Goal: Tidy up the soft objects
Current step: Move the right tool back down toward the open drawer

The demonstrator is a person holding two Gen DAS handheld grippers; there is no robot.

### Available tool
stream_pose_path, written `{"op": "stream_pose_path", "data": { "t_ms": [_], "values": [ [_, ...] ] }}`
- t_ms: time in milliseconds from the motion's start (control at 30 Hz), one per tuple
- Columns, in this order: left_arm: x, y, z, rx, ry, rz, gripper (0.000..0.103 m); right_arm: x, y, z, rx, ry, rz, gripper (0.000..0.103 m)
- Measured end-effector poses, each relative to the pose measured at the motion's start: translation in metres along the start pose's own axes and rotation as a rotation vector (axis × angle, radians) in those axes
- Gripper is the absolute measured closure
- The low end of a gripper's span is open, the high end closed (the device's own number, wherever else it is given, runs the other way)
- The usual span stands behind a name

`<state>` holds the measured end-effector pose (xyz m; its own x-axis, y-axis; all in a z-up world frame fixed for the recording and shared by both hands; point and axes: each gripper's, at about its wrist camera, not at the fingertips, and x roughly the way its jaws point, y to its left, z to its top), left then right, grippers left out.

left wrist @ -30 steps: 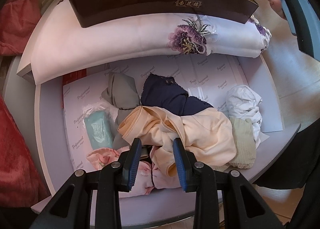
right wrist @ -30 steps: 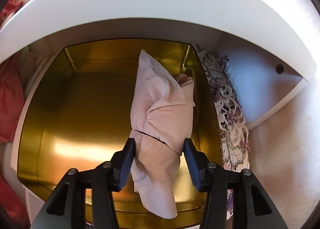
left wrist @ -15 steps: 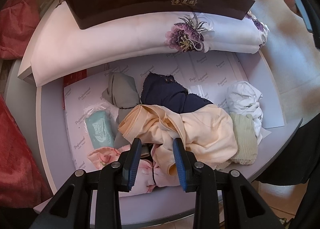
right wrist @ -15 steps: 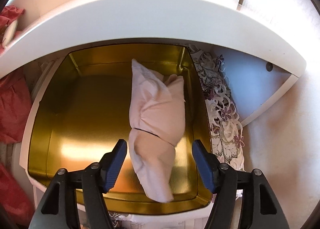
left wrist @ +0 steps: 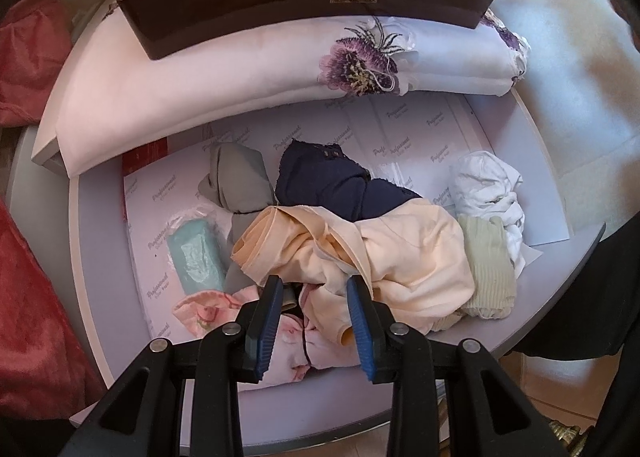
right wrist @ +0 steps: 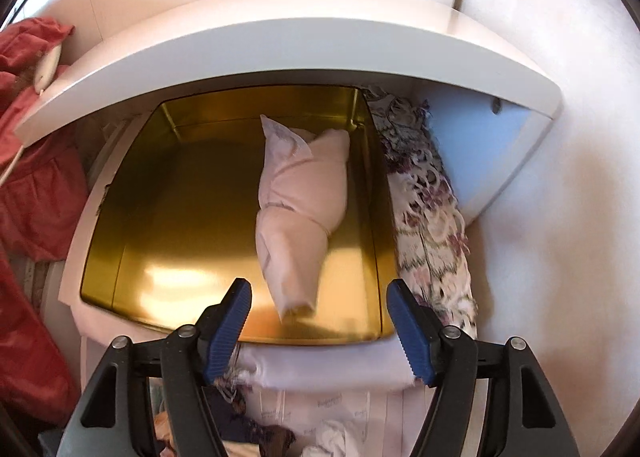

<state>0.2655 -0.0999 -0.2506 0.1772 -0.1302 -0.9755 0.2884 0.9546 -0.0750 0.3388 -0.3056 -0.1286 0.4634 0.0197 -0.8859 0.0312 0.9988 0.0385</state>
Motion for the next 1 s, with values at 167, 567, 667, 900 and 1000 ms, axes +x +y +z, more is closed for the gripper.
{"op": "stream_pose_path", "data": {
  "t_ms": [167,567,667,900,1000],
  "values": [
    [0.003,0.003,0.001,-0.002,0.013,-0.027,0.072,-0.013,-0.016,-0.022,0.054,0.042,0.034,0.032],
    [-0.001,0.012,0.008,-0.034,0.024,-0.108,0.085,0.037,-0.003,-0.105,-0.047,0.482,0.094,0.028],
    [-0.007,0.020,0.010,-0.075,0.010,-0.117,0.082,0.050,-0.003,-0.115,-0.051,0.541,0.077,0.027],
    [-0.017,0.034,0.020,-0.120,0.014,-0.158,0.068,0.065,-0.020,-0.122,0.049,0.597,0.061,0.027],
    [-0.017,0.026,0.025,-0.054,0.034,-0.166,0.057,0.070,-0.021,-0.123,0.073,0.601,0.048,0.027]
  ]
}}
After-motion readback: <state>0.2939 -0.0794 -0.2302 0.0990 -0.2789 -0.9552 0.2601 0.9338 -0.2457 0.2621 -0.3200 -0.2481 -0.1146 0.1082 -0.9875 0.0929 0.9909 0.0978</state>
